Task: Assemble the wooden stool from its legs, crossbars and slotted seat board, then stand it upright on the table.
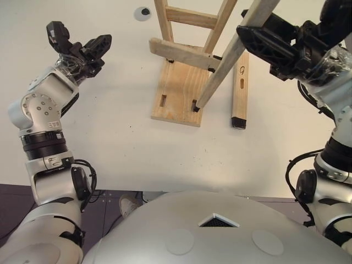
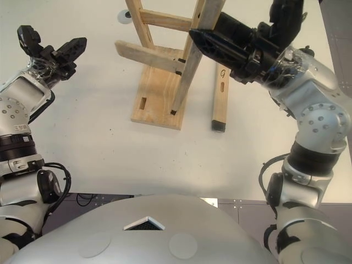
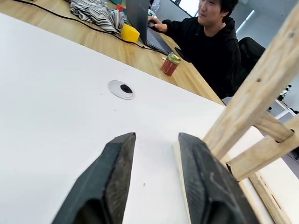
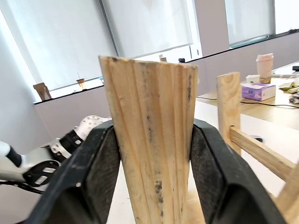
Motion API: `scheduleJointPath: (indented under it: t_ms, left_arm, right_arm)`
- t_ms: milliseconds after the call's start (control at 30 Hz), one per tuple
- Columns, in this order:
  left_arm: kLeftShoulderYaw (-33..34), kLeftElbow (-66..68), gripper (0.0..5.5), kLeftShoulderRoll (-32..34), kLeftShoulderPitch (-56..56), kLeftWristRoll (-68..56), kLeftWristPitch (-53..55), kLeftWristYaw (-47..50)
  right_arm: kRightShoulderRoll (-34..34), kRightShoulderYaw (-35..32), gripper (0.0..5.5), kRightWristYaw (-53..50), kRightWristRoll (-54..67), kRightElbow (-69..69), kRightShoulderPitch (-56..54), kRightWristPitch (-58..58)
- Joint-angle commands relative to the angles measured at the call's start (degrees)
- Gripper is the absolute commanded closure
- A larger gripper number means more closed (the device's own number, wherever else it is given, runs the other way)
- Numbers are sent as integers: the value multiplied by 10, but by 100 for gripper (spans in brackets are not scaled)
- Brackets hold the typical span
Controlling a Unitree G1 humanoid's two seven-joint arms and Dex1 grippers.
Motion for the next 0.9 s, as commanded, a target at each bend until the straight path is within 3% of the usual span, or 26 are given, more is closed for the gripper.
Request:
scheduleJointPath:
  t_ms: [33,500,900]
  left_arm:
    - [11,19,385,-1,-20,19,-1,-7]
    - [11,70,385,-23,-53,57,-3,-44]
    - [19,65,385,-27,-50,65,1,-51]
  right_arm:
    - [5,14,345,14,-31,29,6,-40]
    - [38,47,345,21,-45,85,-19,-73]
    - [-18,66,345,73,-93,95,6,-86]
